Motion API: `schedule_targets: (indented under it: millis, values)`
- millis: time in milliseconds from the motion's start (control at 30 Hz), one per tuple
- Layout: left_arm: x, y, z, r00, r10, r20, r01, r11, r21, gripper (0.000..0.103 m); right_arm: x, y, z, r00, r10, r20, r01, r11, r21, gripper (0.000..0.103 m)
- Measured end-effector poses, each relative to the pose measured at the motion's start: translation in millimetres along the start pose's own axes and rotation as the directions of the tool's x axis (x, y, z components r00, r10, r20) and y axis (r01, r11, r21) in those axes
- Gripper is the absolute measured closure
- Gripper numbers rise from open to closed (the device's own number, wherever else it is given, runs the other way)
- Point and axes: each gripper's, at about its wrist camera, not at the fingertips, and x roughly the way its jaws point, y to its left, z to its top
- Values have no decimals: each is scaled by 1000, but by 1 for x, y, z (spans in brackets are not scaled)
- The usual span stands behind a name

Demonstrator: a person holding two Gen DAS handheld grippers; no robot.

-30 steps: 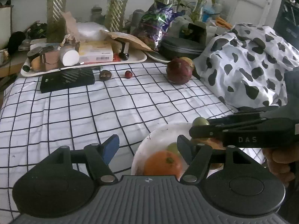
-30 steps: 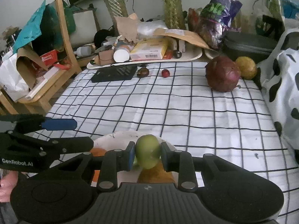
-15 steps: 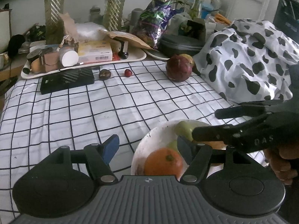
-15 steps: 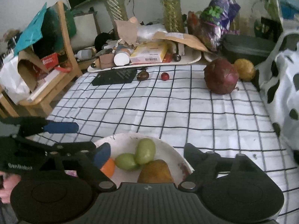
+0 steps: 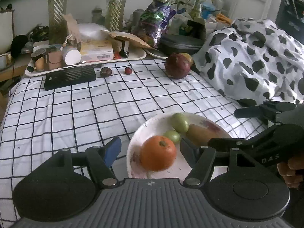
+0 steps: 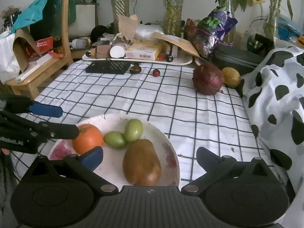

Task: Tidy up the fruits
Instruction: 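Open both tools to release the green limes onto the plate, then move left tool to the dark brown fruit while right tool approaches the dragon fruit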

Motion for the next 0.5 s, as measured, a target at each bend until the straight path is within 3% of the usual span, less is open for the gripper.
schedule_targets:
  millis: [500]
  values:
    - [-1,-17,-4,1000,9,-9,-8,999,51,36,-7,-8,-8,999,-33,-3,33,999,19,0]
